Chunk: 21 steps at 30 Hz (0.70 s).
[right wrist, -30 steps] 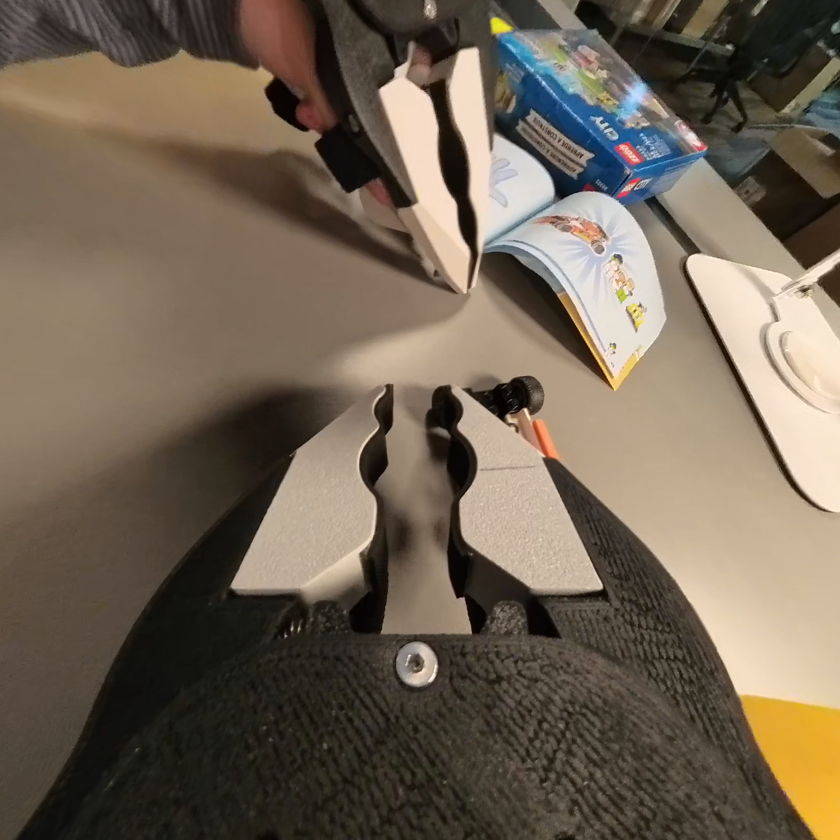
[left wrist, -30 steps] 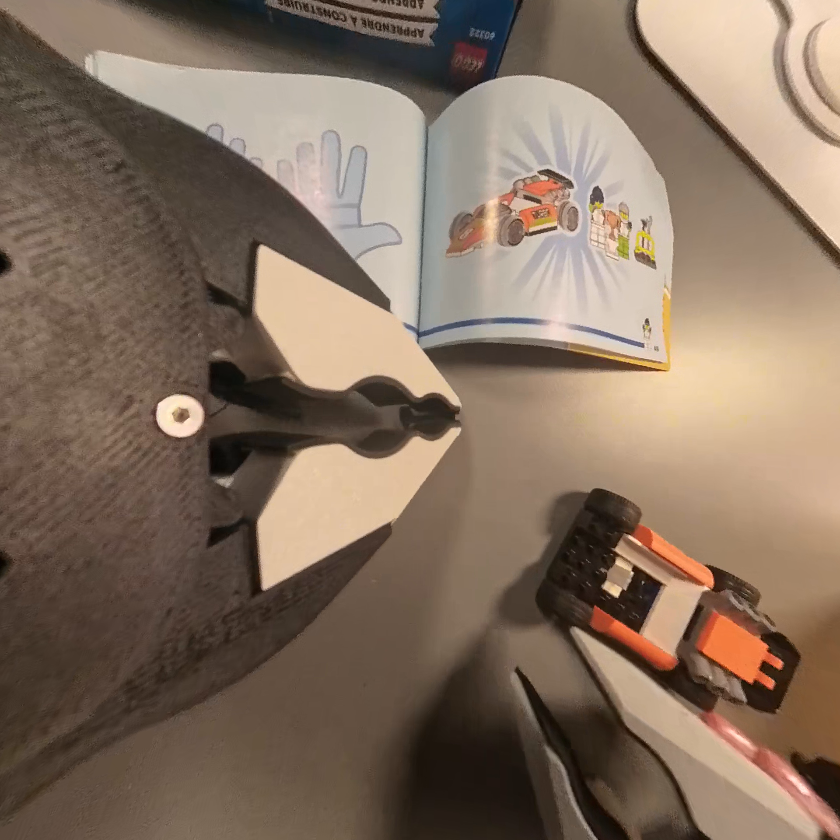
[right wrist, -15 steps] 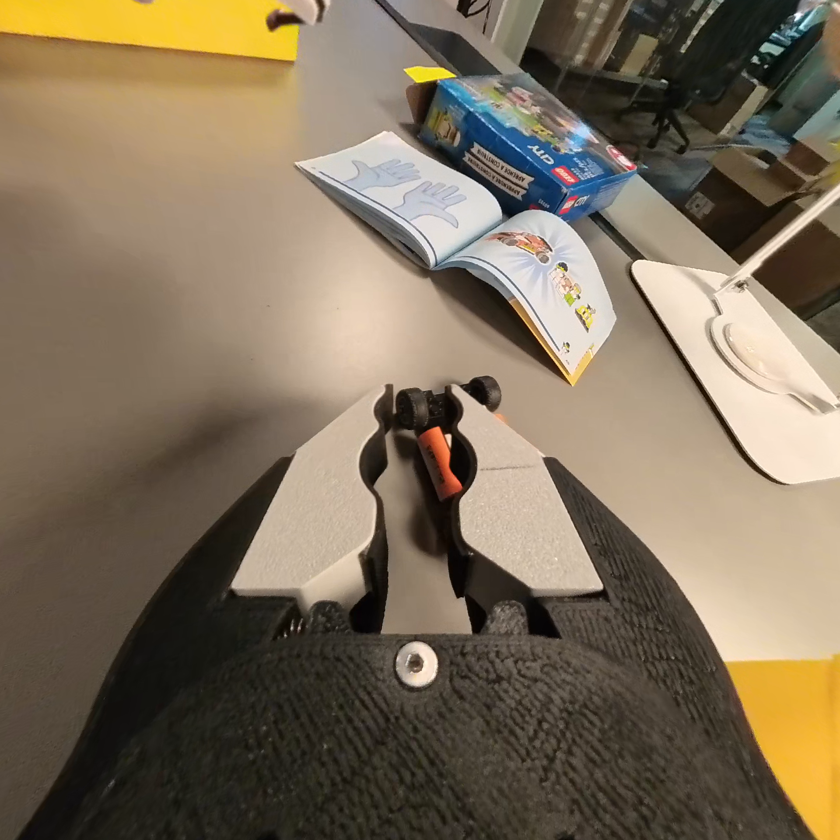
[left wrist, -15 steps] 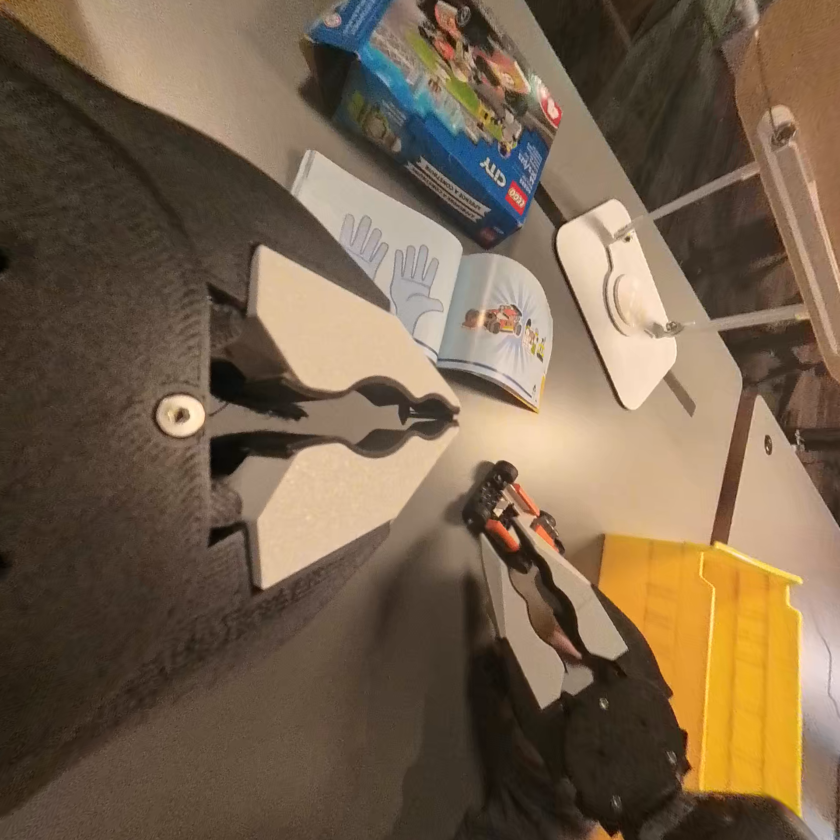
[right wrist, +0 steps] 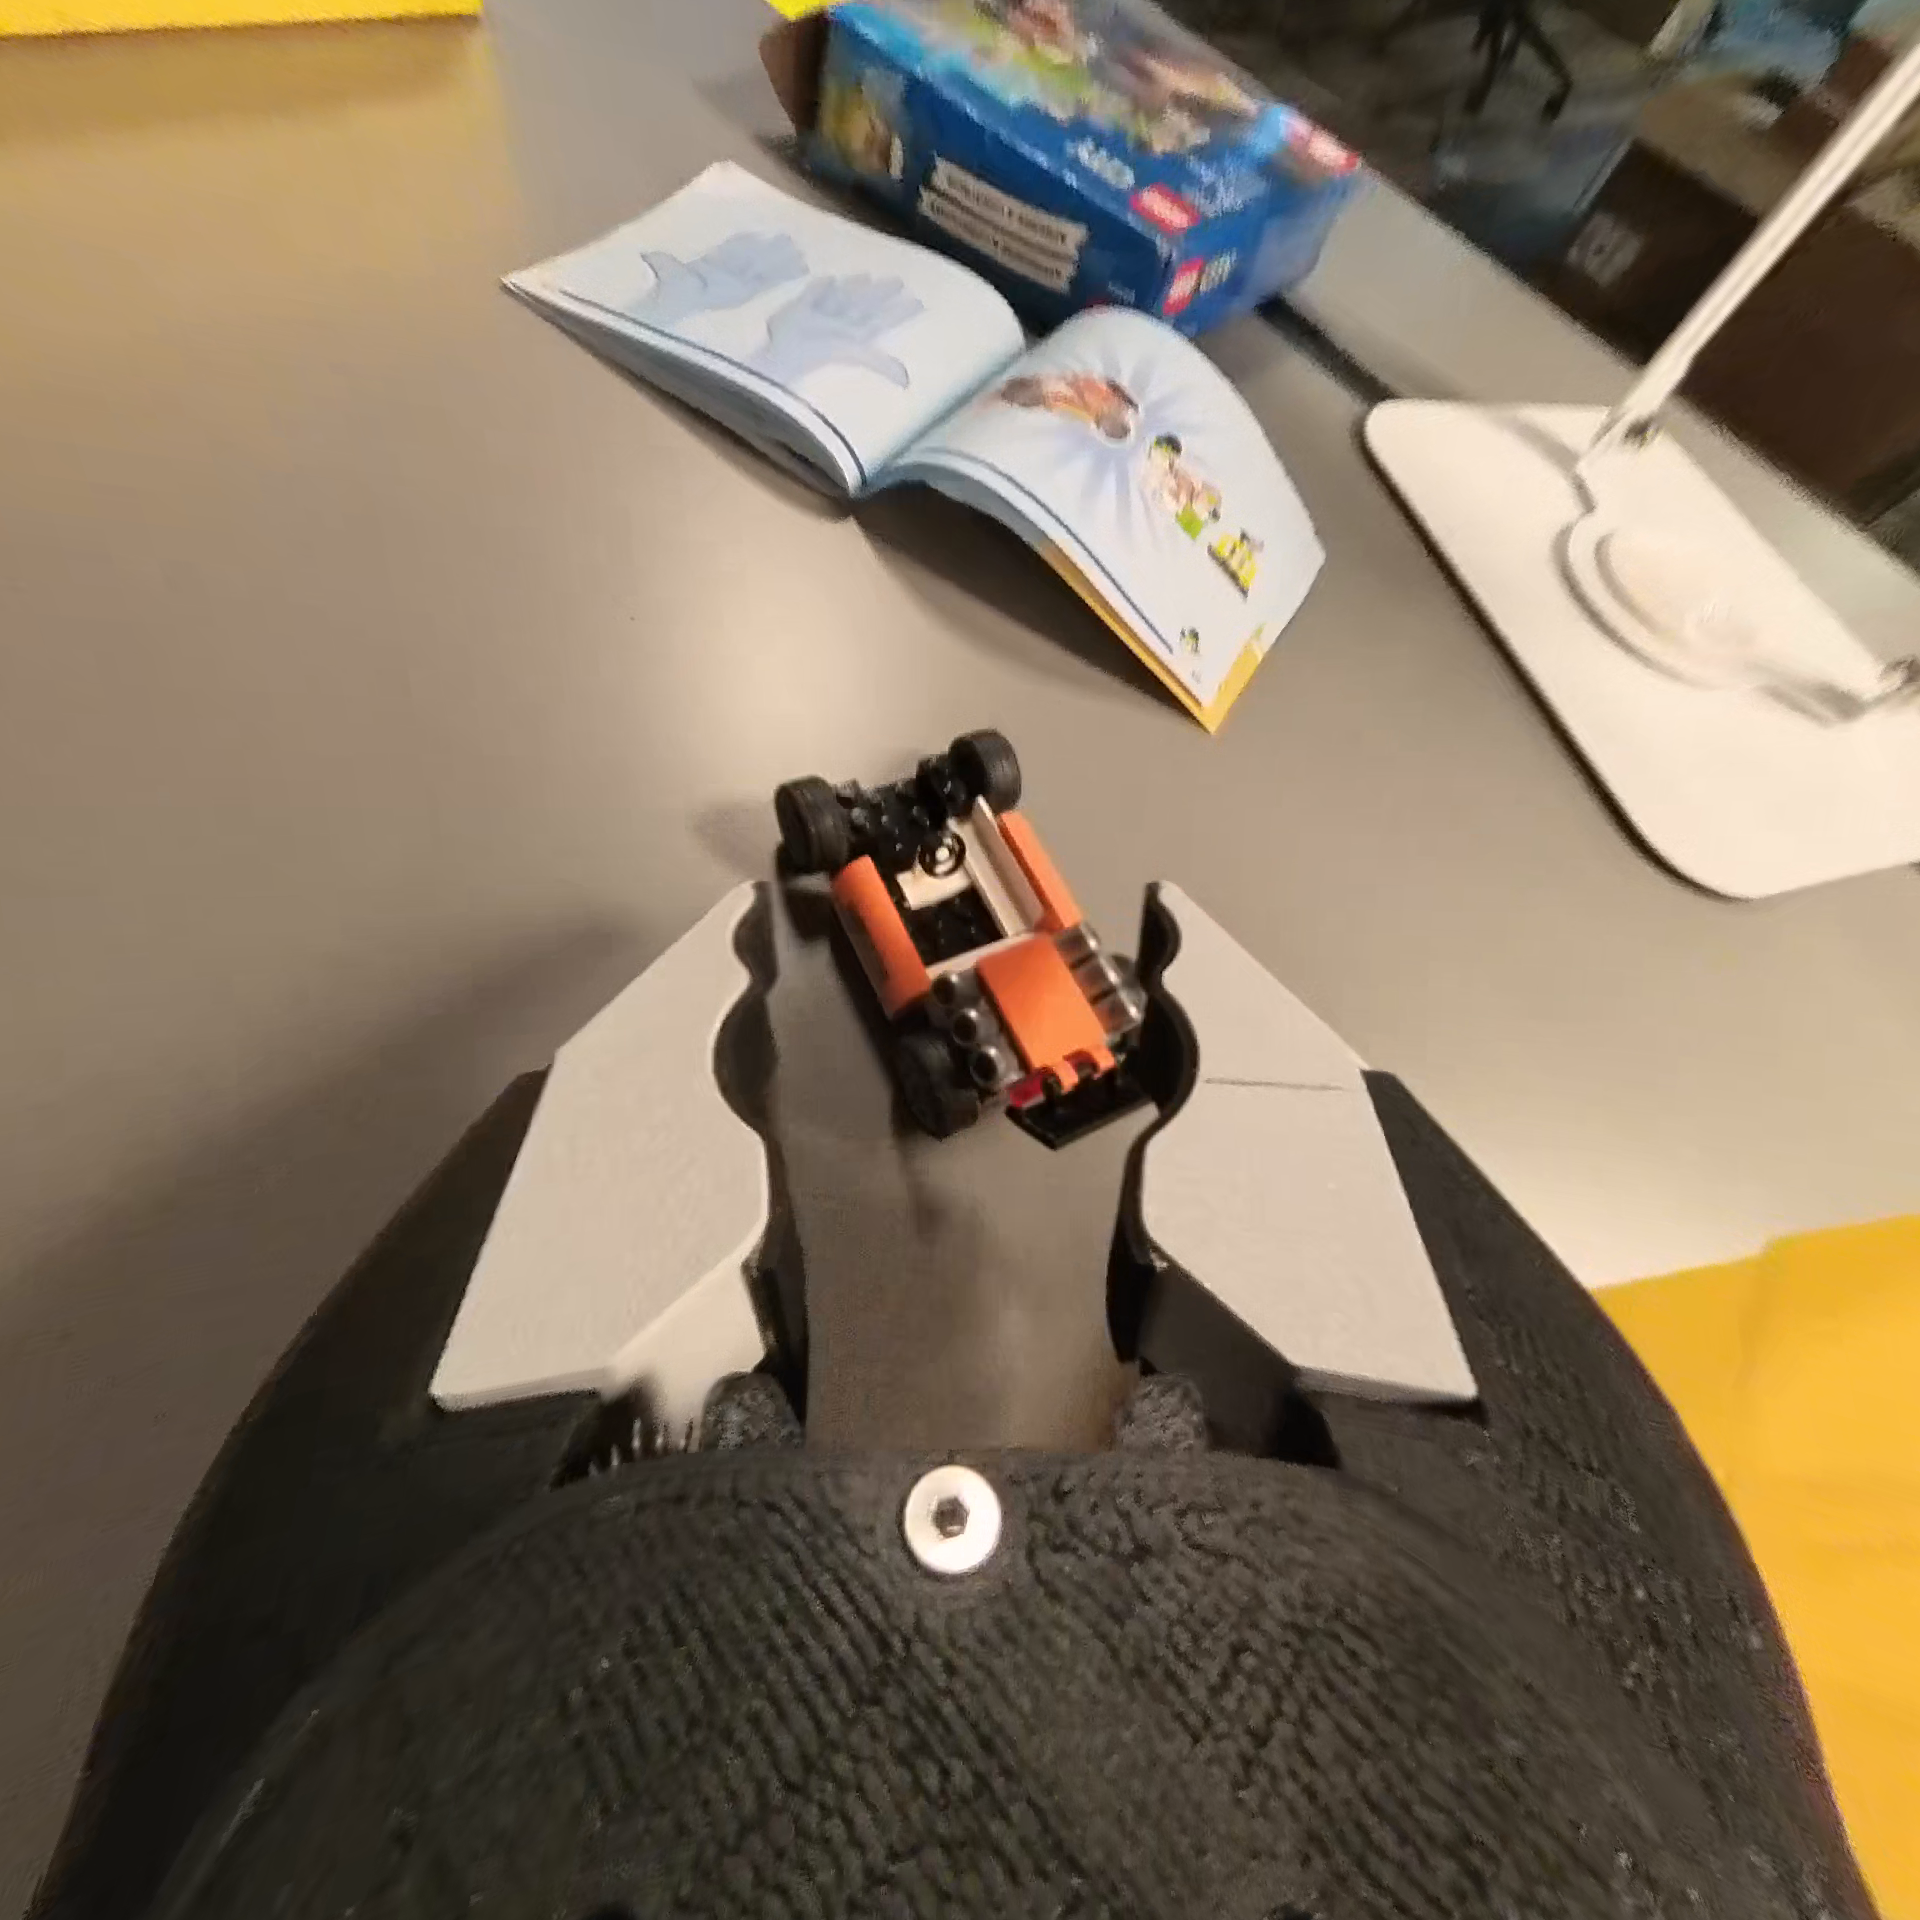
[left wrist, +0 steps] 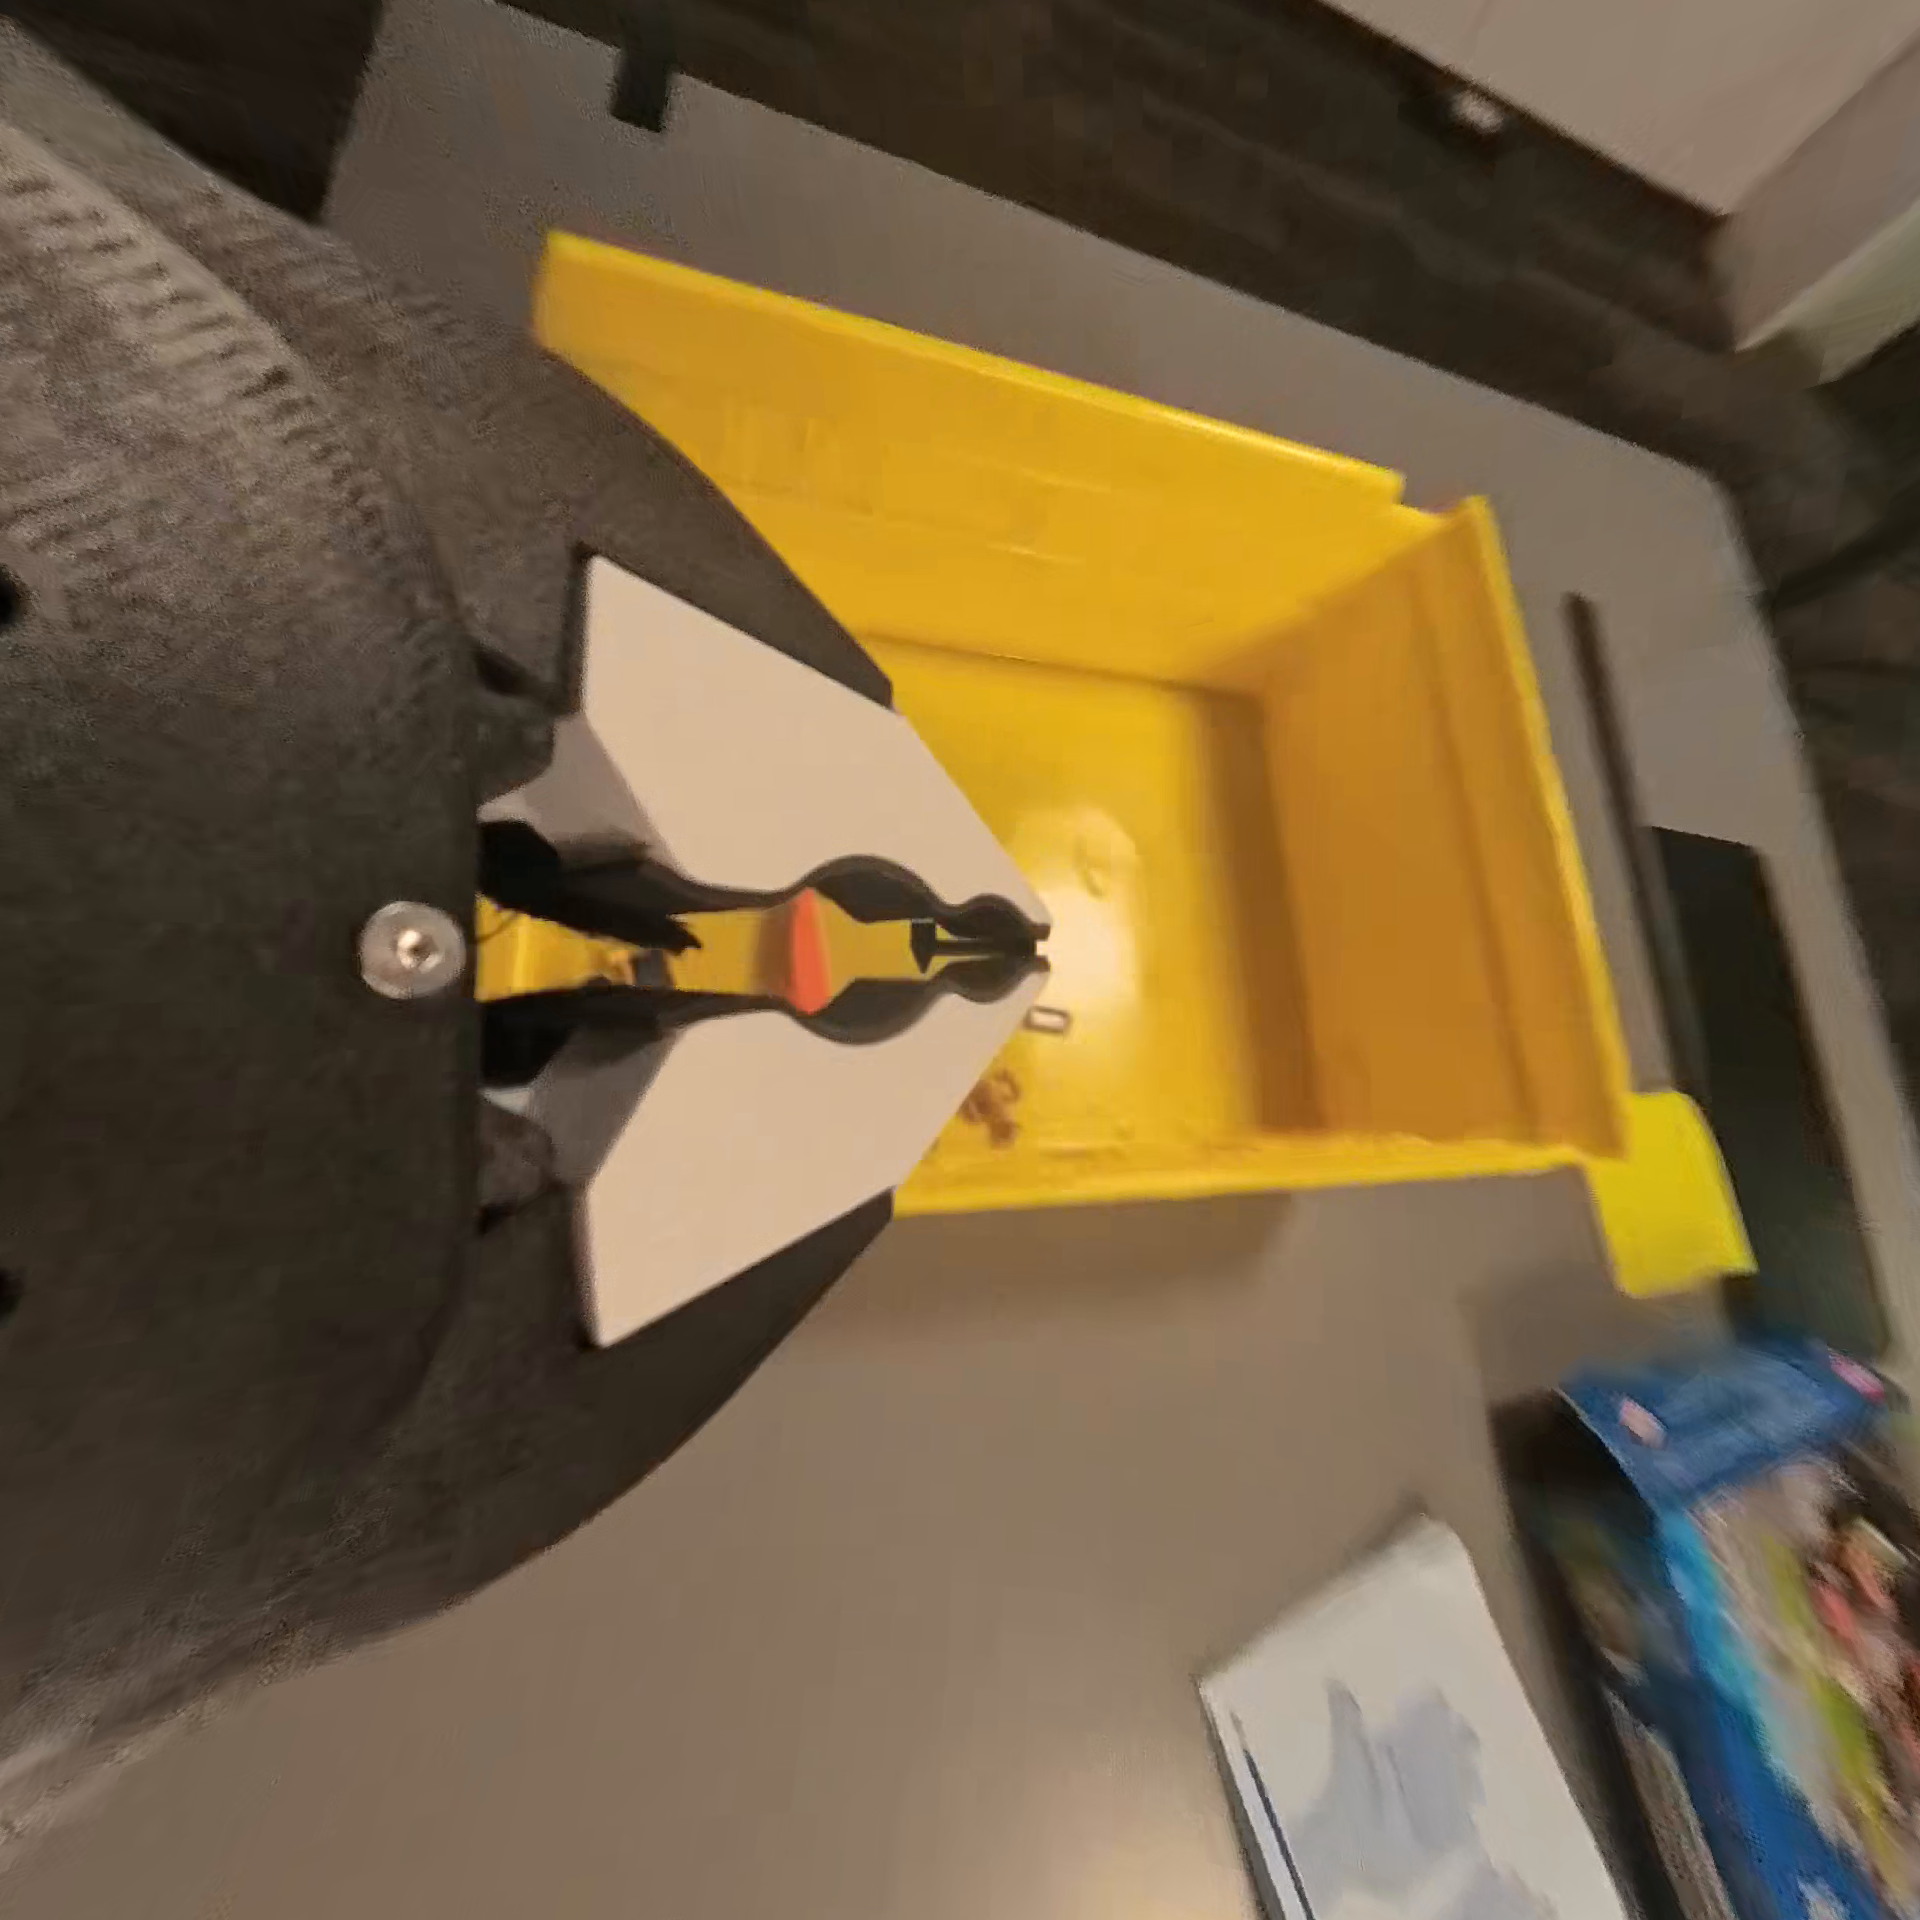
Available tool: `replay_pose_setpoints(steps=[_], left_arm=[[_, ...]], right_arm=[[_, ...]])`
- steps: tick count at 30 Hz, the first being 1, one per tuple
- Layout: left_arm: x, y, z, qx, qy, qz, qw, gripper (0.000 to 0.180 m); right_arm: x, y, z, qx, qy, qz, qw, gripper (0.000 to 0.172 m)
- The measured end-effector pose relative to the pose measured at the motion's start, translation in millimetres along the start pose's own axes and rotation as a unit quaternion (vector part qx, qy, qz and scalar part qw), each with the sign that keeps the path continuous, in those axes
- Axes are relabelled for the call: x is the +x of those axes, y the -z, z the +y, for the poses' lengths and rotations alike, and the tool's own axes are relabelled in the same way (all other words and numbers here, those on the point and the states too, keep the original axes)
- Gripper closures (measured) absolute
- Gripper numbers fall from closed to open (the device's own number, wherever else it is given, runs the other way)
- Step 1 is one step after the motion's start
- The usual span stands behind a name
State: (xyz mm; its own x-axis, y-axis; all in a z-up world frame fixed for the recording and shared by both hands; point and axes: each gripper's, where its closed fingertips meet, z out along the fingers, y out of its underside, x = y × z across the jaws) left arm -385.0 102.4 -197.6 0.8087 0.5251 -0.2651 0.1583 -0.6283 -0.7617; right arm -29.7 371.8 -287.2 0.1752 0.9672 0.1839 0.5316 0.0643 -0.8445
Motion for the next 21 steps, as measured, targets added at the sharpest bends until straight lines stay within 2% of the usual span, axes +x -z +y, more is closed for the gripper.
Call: replay_pose_setpoints(steps=[1, 2, 4, 6, 8, 10, 12, 13, 15, 16, 17, 19, 21], left_arm=[[-5.6, -3.2, 8.3, -0.020, 0.004, -0.004, 1.000, 0.180], [-11.1, -6.9, 15.1, -0.038, 0.008, -0.013, 0.999, 0.171], [-22.0, -14.0, 28.3, -0.078, 0.018, -0.035, 0.996, 0.130], [-31.1, -19.3, 39.1, -0.113, 0.024, -0.055, 0.992, 0.105], [-31.1, -22.9, 45.5, -0.133, 0.034, -0.046, 0.990, 0.097], [-29.6, -23.8, 42.5, -0.124, 0.047, -0.042, 0.990, 0.096], [-21.4, -15.8, 25.3, -0.077, 0.041, -0.046, 0.995, 0.097], [-9.1, -9.0, 10.8, -0.038, 0.032, -0.039, 0.998, 0.098], [41.4, 6.0, -23.9, 0.058, -0.003, 0.020, 0.998, 0.103], [80.4, 13.2, -38.6, 0.099, -0.025, 0.082, 0.991, 0.106], [125.7, 20.8, -49.1, 0.129, -0.045, 0.162, 0.977, 0.109], [214.3, 36.5, -58.3, 0.158, -0.076, 0.330, 0.927, 0.107], [278.5, 39.9, -59.1, 0.159, -0.084, 0.447, 0.876, 0.108]], right_arm=[[0.4, -1.9, 3.8, -0.005, -0.013, -0.008, 1.000, 0.097], [-0.5, -4.3, 7.1, -0.009, -0.025, -0.018, 0.999, 0.093], [-1.5, -8.8, 13.9, -0.027, -0.043, -0.030, 0.998, 0.086], [-1.8, -10.2, 15.9, -0.034, -0.041, -0.030, 0.998, 0.085], [-1.6, -11.7, 19.5, -0.047, -0.030, -0.023, 0.998, 0.085], [1.6, -13.2, 22.3, -0.056, -0.014, -0.007, 0.998, 0.088], [9.9, -12.7, 22.6, -0.056, -0.016, 0.020, 0.998, 0.107], [10.5, -12.4, 22.6, -0.056, -0.014, 0.021, 0.998, 0.109], [9.7, -12.6, 22.0, -0.056, -0.003, 0.022, 0.998, 0.111], [7.1, -12.8, 21.5, -0.056, 0.006, 0.020, 0.998, 0.119], [6.4, -13.0, 19.4, -0.051, 0.021, 0.026, 0.998, 0.120], [2.7, -13.1, 12.7, -0.036, 0.061, 0.038, 0.997, 0.121], [-3.0, -12.6, 2.5, -0.013, 0.097, 0.046, 0.994, 0.124]])
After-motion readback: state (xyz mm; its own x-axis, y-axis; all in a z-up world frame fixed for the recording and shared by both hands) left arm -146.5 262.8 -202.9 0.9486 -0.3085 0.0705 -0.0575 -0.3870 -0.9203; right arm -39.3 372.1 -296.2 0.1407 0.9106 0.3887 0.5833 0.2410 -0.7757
